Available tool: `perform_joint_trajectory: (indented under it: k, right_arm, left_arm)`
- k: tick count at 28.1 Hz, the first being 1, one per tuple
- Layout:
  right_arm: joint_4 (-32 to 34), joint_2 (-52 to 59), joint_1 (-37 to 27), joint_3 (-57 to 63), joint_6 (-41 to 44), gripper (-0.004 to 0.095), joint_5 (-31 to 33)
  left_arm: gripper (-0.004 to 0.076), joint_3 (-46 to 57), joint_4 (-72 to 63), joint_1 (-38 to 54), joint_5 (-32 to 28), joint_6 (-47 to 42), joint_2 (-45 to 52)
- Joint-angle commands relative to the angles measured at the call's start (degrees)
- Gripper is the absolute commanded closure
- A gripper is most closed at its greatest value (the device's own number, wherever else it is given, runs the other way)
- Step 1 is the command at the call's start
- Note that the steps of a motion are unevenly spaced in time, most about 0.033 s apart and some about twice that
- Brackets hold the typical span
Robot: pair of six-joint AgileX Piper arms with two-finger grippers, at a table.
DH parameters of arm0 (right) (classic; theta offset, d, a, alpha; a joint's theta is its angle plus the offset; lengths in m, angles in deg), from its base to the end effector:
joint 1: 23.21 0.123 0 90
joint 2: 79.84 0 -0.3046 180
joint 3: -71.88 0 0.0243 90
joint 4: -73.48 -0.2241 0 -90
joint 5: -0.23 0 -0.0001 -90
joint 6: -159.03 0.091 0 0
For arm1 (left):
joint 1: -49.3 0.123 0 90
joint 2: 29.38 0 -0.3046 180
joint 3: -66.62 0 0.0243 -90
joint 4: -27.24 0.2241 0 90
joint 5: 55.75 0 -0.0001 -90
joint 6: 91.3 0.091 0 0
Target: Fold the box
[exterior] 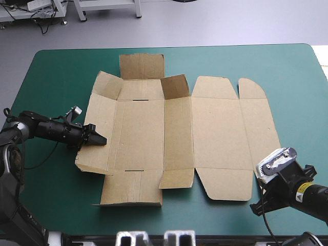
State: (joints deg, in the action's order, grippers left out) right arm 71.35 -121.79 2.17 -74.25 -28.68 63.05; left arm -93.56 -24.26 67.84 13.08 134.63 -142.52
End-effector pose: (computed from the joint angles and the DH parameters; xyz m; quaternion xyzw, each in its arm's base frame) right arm 0.0392 0.0219 0.3368 -0.2644 0.8973 0.0725 0.3461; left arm 0.2944 0.0287 0.2071 -0.0147 0.9139 -0.4022 0.0524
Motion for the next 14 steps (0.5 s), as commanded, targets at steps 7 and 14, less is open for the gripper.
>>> perform_joint_trajectory:
  k: [7, 14]
  right_arm:
    - [-0.15, 0.00, 0.16, -1.33, 0.39, 0.0932, -2.55]
    - [-0.15, 0.00, 0.16, -1.33, 0.39, 0.0932, -2.55]
  left_arm:
    - [0.0734, -2.90, -1.78, -1.34, 5.64, 4.03, 3.21]
    - [0.0734, -13.48, 0.60, -7.08, 5.35, 2.91, 11.25]
